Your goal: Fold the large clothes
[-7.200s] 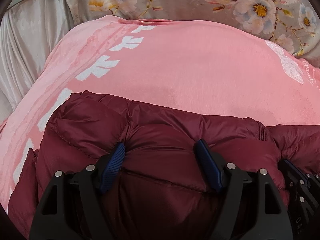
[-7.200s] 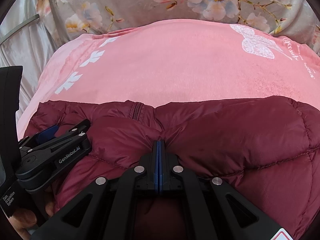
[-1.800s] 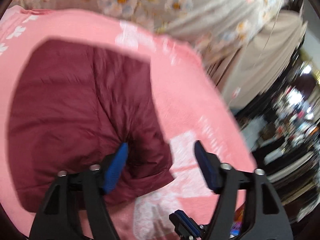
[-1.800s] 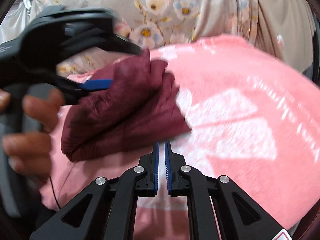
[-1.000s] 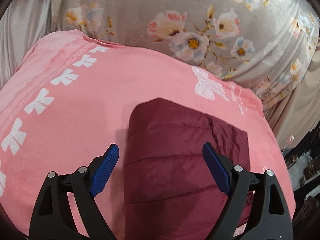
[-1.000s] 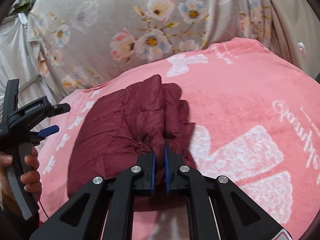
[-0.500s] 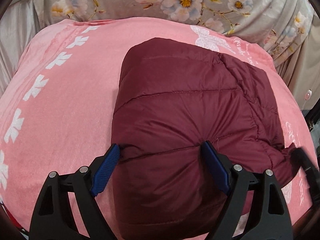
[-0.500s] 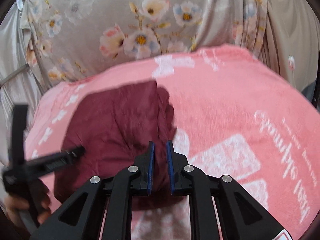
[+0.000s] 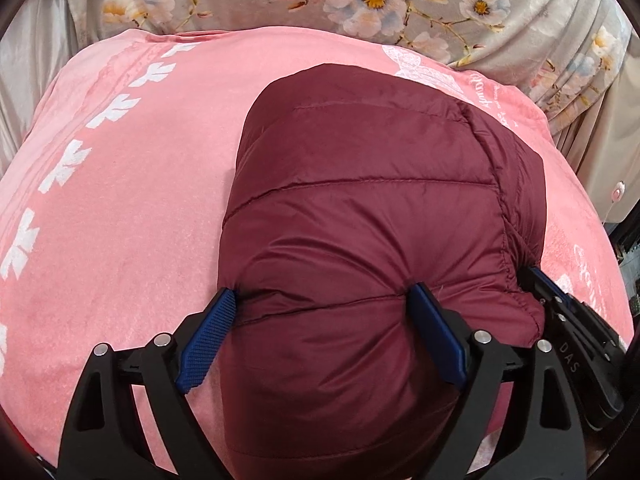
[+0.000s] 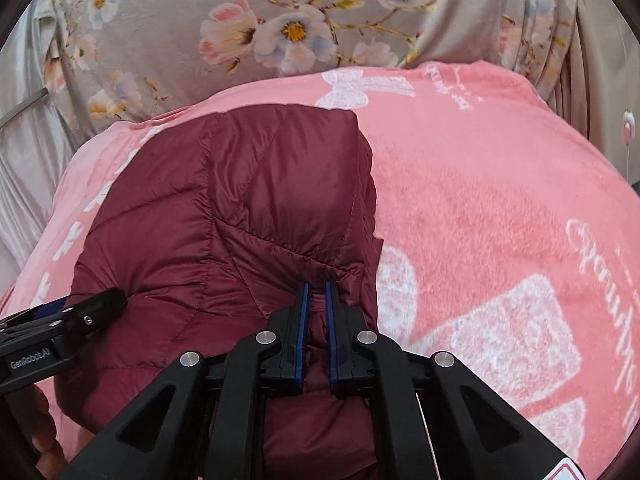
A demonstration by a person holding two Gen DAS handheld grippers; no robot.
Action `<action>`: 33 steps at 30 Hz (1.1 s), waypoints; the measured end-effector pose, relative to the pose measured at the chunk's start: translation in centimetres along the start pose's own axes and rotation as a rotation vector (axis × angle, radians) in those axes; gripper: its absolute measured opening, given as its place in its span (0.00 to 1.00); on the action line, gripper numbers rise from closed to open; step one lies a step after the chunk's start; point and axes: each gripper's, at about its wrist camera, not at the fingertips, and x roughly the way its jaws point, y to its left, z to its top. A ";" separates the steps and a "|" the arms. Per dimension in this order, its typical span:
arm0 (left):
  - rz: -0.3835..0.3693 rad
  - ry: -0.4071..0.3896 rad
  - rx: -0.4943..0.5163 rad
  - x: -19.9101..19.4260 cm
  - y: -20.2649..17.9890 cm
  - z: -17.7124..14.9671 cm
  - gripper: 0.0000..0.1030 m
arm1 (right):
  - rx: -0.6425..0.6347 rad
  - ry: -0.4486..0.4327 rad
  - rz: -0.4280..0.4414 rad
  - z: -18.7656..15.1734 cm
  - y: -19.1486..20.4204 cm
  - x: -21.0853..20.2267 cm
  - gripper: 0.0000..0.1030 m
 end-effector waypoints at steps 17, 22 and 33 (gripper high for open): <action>0.025 0.024 0.054 1.8 -0.8 -0.5 0.90 | 0.028 0.021 0.014 -0.5 -0.4 0.9 0.04; -0.085 0.003 -0.065 -1.6 3.4 3.2 0.78 | 0.056 -0.063 0.070 2.0 -0.3 -4.1 0.15; -0.011 -0.143 -0.187 -2.4 4.4 13.5 0.80 | 0.202 -0.071 0.047 11.0 0.2 0.5 0.47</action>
